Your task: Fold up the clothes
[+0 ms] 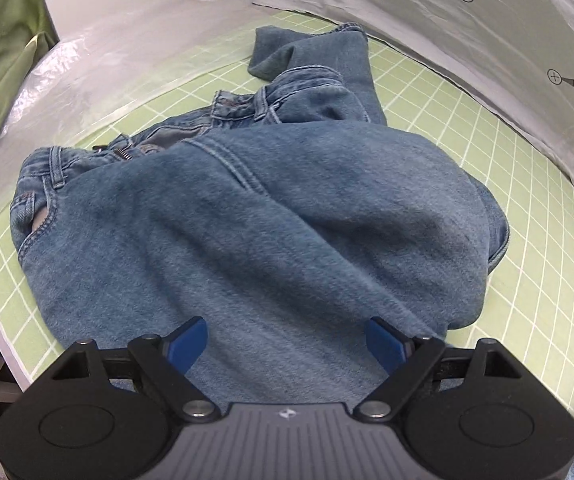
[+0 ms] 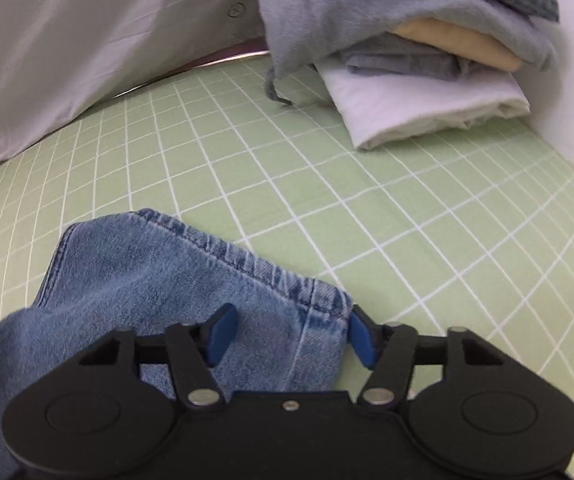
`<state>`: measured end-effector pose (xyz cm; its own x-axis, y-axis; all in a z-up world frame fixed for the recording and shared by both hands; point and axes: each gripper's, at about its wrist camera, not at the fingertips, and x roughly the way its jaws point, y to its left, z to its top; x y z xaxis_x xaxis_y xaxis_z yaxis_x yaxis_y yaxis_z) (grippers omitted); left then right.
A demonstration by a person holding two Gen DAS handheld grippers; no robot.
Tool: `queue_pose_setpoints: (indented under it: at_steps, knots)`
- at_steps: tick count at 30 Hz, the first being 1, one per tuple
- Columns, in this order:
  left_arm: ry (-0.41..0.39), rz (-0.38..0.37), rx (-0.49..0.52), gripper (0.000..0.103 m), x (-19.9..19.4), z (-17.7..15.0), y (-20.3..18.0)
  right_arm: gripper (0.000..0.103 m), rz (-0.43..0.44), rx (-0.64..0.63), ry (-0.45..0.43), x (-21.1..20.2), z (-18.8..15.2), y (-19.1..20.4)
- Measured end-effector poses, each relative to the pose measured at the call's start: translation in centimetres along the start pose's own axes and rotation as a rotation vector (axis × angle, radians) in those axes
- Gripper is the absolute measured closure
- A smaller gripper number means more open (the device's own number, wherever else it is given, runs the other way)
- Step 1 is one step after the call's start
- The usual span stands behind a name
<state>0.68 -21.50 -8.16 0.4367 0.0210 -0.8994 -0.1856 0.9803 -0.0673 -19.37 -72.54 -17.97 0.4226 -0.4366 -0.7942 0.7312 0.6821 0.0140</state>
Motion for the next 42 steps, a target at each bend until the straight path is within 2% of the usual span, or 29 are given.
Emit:
queue_pose_setpoints:
  at_steps: [1,2,7,10,12,15,17,18,19,20,24,30,32,36,38,39,40,41,42]
  knots:
    - [-0.003,0.002,0.012,0.016,0.1,0.3,-0.6,0.082,0.004,-0.017,-0.004,-0.2,0.1,0.0]
    - [-0.007,0.003,0.024,0.016,0.1,0.5,-1.1,0.084,-0.025,-0.012,-0.004,-0.4,0.1,-0.7]
    - [0.021,-0.01,0.042,0.016,1.2,0.9,-2.0,0.086,-0.264,0.065,-0.011,-2.0,-0.7,-5.9]
    - [0.039,-0.017,0.073,0.015,1.7,0.7,-2.4,0.085,-0.375,0.079,0.014,-3.3,-1.6,-8.5]
    - [0.039,-0.023,0.088,0.015,1.8,0.6,-2.5,0.082,-0.4,0.08,0.022,-4.0,-2.3,-9.2]
    - [0.029,-0.031,0.122,0.015,1.6,0.7,-2.5,0.063,-0.438,0.106,0.035,-4.7,-2.7,-9.7]
    - [0.02,-0.039,0.155,0.015,1.4,0.8,-2.7,0.046,-0.463,0.138,0.029,-5.2,-2.7,-9.8]
    - [0.013,-0.044,0.174,0.015,1.2,0.9,-2.9,0.04,-0.466,0.156,0.021,-5.6,-2.7,-9.8]
    - [0.003,-0.047,0.194,0.015,1.0,1.0,-3.2,0.028,-0.459,0.18,0.008,-6.1,-2.7,-9.7]
    - [-0.008,-0.049,0.216,0.015,0.8,1.2,-3.5,0.023,-0.45,0.201,-0.003,-6.7,-2.8,-9.6]
    - [-0.047,-0.072,0.276,0.011,0.2,2.0,-5.1,0.02,-0.411,0.201,-0.011,-7.7,-3.0,-7.8]
    - [-0.062,-0.142,0.372,0.01,0.9,3.2,-9.6,0.018,-0.368,0.194,0.003,-7.7,-3.4,-5.1]
    - [-0.044,-0.123,0.407,0.01,1.9,3.5,-11.2,0.018,-0.354,0.202,0.016,-7.5,-3.6,-4.4]
    - [-0.003,-0.077,0.41,0.011,3.9,4.1,-12.5,0.018,-0.343,0.209,0.038,-6.9,-3.6,-3.4]
    - [0.003,-0.077,0.389,0.025,4.3,4.5,-12.1,0.018,-0.336,0.213,0.04,-6.8,-3.4,-3.2]
    - [0.003,-0.074,0.376,0.044,4.4,4.6,-11.7,0.018,-0.334,0.211,0.038,-6.8,-3.2,-3.0]
    - [0.005,-0.088,0.357,0.067,4.5,4.9,-11.2,0.018,-0.335,0.208,0.035,-6.8,-3.1,-2.9]
    - [0.004,-0.116,0.32,0.084,4.3,5.2,-10.3,0.018,-0.335,0.203,0.032,-6.8,-3.0,-2.7]
    - [0.001,-0.147,0.278,0.089,4.0,5.6,-9.3,0.018,-0.334,0.196,0.03,-6.9,-2.9,-2.6]
